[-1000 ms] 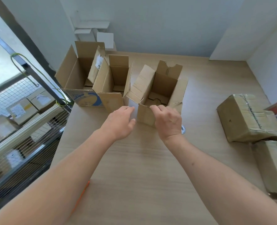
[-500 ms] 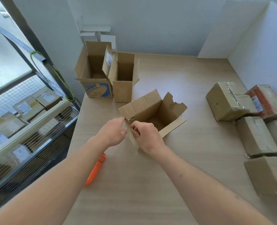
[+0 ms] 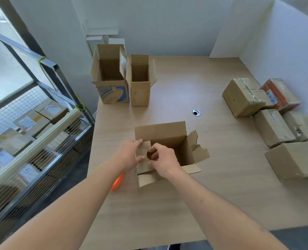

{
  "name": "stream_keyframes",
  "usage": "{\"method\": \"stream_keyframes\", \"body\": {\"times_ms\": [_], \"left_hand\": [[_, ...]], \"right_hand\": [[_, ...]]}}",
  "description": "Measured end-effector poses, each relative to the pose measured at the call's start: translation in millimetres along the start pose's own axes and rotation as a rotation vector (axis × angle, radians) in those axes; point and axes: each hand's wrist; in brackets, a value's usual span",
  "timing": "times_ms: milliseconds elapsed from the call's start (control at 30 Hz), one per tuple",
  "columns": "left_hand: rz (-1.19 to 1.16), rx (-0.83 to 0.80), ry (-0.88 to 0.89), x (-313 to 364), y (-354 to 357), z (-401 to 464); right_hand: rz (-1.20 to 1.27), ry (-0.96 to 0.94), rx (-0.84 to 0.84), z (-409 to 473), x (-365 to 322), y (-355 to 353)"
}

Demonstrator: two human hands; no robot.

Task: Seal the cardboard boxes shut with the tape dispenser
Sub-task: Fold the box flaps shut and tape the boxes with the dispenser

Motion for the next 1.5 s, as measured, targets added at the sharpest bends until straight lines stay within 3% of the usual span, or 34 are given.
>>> {"method": "stream_keyframes", "body": {"times_ms": [300, 433, 533, 700, 833, 1000, 1300, 1500], "left_hand": [[-0.108, 0.118, -0.072, 25.7, 36.3, 6.1], [-0.119, 0.146, -0.069, 37.0, 43.3, 14.0], [-0.14, 0.163, -0.092, 38.9, 45.7, 11.8], [-0.204, 0.202, -0.128, 50.3, 45.6, 7.8], [-0.262, 0.263, -0.168, 52.1, 47.5, 10.2], [-0.227, 0.229, -0.101, 47.6, 49.1, 19.6], [-0.382, 0.384, -0.079, 59.3, 44.1, 25.9], [-0.419, 0.419, -0.031, 63.1, 38.2, 23.9]], "right_hand": [[-0.591, -0.18, 0.35, 17.8, 47.0, -55.9], [-0.832, 0.095, 0.346, 26.3, 63.1, -75.7], [-0.697, 0.209, 0.273, 25.2, 71.9, -83.7], [-0.569, 0.001, 0.255, 18.0, 71.6, -77.2], [-0.628, -0.097, 0.18, 17.0, 77.6, -76.0], [-0.576, -0.079, 0.105, 22.7, 93.5, -86.4], [-0.516, -0.088, -0.252, 8.9, 94.6, -98.0], [-0.549, -0.169, -0.133, 10.7, 105.5, -94.2]]}}
Point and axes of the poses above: each hand's wrist, its own z-axis towards the middle knuckle, its own y-axis out of the palm, x = y × z, and after that the axes turned 11 degrees about x, right-handed
